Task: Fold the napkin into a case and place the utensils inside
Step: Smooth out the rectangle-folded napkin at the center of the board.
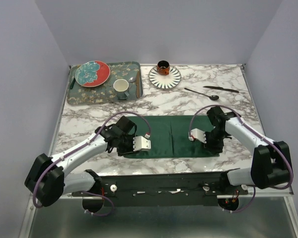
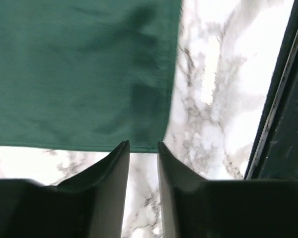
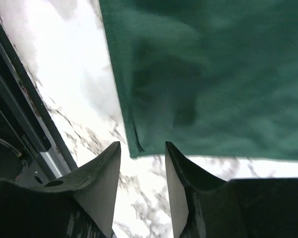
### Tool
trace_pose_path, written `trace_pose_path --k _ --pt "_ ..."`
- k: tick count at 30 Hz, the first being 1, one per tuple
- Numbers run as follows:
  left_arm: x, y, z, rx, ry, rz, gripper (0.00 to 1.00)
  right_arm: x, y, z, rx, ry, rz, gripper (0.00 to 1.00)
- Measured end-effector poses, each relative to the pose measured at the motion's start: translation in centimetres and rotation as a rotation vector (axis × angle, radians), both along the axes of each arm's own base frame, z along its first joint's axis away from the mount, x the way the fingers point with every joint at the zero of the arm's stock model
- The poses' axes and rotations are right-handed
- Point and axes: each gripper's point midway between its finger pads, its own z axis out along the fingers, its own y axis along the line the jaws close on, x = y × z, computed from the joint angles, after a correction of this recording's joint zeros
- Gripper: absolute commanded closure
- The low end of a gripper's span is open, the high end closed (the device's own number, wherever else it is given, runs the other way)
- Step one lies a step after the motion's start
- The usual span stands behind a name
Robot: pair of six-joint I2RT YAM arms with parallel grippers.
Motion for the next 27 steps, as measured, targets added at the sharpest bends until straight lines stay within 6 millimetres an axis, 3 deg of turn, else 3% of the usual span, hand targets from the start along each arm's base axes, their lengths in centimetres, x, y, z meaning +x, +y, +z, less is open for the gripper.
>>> trace_pose_path --k 1,2,3,4,6,9,13,14,16,19,20,22,24,27 --pt "0.3 -0.3 0.9 -0.015 -0.011 0.008 0.39 0.3 0.2 0.7 0.008 -0.011 -0.001 0.4" --pt "0.7 -0.7 1.9 -0.038 -0.03 0.02 0.12 0.8 0.4 1.4 0.018 -0.033 -0.001 0.34" --pt "1.5 -1.4 3.7 -0.079 -0.065 0.039 0.04 1.5 0.8 2.5 0.036 -0.062 -0.01 0.22" --pt "2.0 -2.0 5.1 -0.109 -0.092 0.05 0.01 2.9 1.5 4.6 0.069 -0.111 -0.026 0.2" --pt "3.7 -3.2 8.9 -0.205 -0.167 0.101 0.01 5.5 2.8 8.0 0.138 -0.214 -0.062 0.0" --pt "6.4 -4.8 15.5 -0.369 -0.284 0.232 0.01 9.0 4.8 13.7 0.274 -0.346 -0.143 0.0" --pt "11.1 -5.9 22.5 -0.566 -0.415 0.483 0.01 13.5 7.5 21.7 0.491 -0.509 -0.328 0.0" --pt "11.9 -6.1 23.5 -0.596 -0.431 0.518 0.01 14.9 8.4 24.1 0.575 -0.552 -0.397 0.0" --pt "14.0 -7.0 24.5 -0.636 -0.429 0.61 0.01 16.5 9.6 26.3 0.674 -0.565 -0.479 0.0" --pt "16.6 -8.3 24.4 -0.645 -0.385 0.712 0.01 19.3 11.5 27.5 0.779 -0.492 -0.59 0.0" --pt "18.1 -9.5 24.1 -0.651 -0.333 0.748 0.01 21.1 12.8 28.0 0.834 -0.438 -0.627 0.0" --pt "20.0 -11.1 22.7 -0.696 -0.205 0.791 0.01 23.6 14.4 27.6 0.884 -0.337 -0.675 0.0" --pt "20.8 -10.3 20.7 -0.716 -0.111 0.854 0.01 26.3 16.1 24.4 0.907 -0.181 -0.748 0.0" --pt "21.2 -8.6 16.7 -0.774 0.05 1.004 0.01 25.9 17.1 17.9 0.861 0.064 -0.905 0.0"
